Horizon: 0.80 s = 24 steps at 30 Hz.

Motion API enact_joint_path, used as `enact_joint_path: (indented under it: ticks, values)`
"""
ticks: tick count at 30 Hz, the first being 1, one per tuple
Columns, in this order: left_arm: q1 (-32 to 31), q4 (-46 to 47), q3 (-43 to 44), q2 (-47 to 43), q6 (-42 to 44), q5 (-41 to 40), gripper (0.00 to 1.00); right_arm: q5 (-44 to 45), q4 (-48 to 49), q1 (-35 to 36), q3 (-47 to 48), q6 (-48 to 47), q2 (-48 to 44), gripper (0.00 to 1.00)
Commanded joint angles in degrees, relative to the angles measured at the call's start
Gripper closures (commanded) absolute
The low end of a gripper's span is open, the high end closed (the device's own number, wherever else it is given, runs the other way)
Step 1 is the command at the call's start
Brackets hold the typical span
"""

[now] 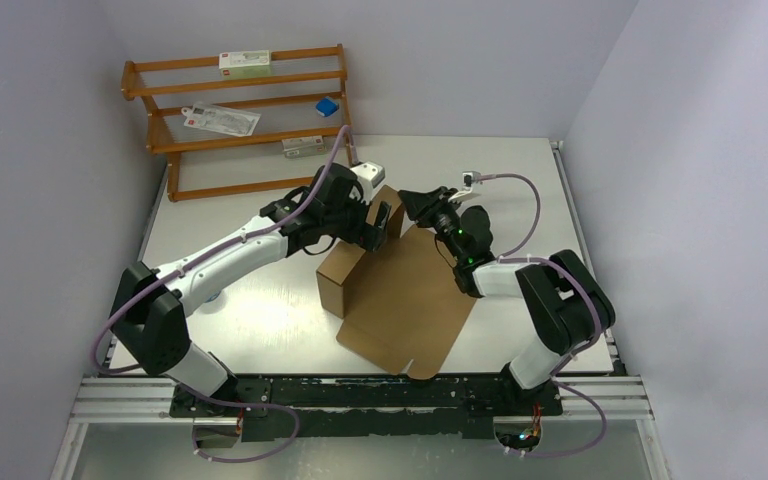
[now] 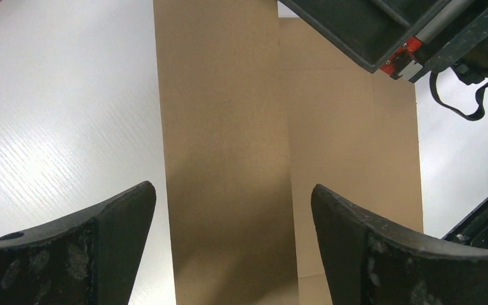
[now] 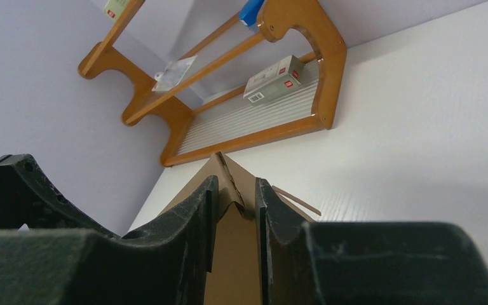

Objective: Fold the paper box

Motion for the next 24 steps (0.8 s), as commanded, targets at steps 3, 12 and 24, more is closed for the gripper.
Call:
enact_joint_path:
  ticks: [3, 12, 24]
  values:
    - [-0.3, -0.5, 1.0, 0.6, 0.4, -3.2, 0.03, -1.1, -10.0, 0.1, -1.8, -1.9, 3.8, 0.74]
    - [-0.3, -1.9, 2.2, 1.9, 0.9, -3.0, 0.03, -5.0, -20.2, 0.1, 5.0, -7.6, -2.6, 0.54]
    - [3.1, 1.5, -1.2, -0.8, -0.7, -1.0, 0.08, 0.6, -38.0, -0.4, 6.6, -14.1, -18.5, 0.08]
